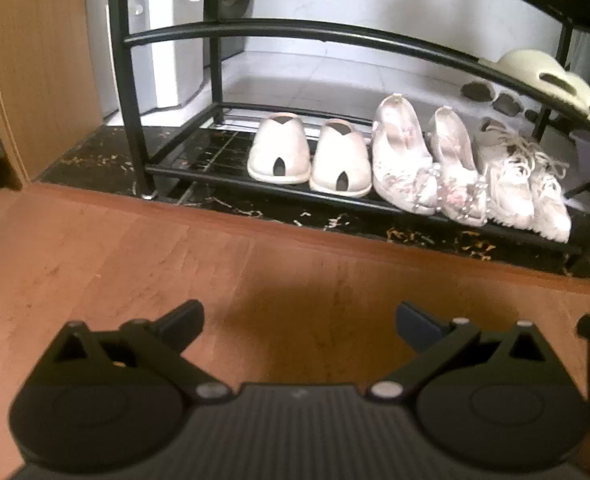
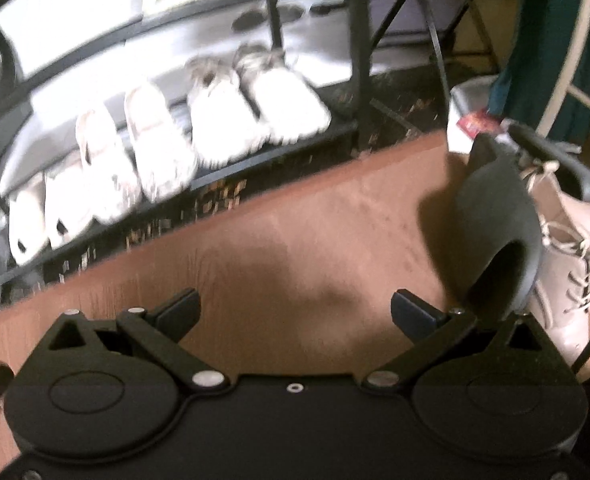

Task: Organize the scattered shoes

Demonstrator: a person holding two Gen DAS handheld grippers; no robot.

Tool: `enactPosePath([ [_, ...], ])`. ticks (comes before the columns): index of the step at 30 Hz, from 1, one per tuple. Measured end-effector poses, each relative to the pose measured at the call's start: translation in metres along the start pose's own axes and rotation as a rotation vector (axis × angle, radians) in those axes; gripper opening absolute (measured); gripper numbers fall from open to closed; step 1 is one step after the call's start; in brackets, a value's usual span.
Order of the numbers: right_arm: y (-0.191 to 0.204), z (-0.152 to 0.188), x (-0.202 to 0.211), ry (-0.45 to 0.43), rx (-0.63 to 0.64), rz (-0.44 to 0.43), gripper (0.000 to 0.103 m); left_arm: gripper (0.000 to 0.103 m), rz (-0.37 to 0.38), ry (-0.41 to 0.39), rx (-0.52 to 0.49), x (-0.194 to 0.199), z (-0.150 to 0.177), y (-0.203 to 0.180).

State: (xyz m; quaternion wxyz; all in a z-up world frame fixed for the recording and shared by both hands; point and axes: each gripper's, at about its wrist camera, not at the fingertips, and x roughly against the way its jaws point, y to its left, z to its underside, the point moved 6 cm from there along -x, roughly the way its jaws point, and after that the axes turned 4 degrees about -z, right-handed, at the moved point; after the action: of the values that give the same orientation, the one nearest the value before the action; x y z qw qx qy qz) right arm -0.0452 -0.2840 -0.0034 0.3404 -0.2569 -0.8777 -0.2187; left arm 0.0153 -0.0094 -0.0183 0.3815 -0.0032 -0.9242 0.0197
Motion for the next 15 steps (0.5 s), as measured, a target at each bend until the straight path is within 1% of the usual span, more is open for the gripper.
enactPosePath([
  [2,-0.008,-0.010,0.014,-0.044,-0.036,-0.013,0.103,0.102,0.010,-0.004,0.012,0.000,0.000,0.000],
  [7,-0.029,-0.035,0.055,-0.208,-0.082,-0.036,0.103,0.102,0.070,-0.002,0.041,0.000,0.001,-0.001],
  [10,-0.038,-0.039,0.074,-0.269,-0.091,-0.049,0.103,0.102,0.108,0.015,0.079,-0.002,0.002,0.000],
  [13,-0.033,-0.040,0.095,-0.374,-0.025,-0.068,0.103,0.102,0.148,0.059,0.119,-0.007,0.004,0.002],
  [15,-0.030,-0.040,0.110,-0.444,0.020,-0.081,0.103,0.102,0.193,0.090,0.148,-0.010,0.005,0.001],
])
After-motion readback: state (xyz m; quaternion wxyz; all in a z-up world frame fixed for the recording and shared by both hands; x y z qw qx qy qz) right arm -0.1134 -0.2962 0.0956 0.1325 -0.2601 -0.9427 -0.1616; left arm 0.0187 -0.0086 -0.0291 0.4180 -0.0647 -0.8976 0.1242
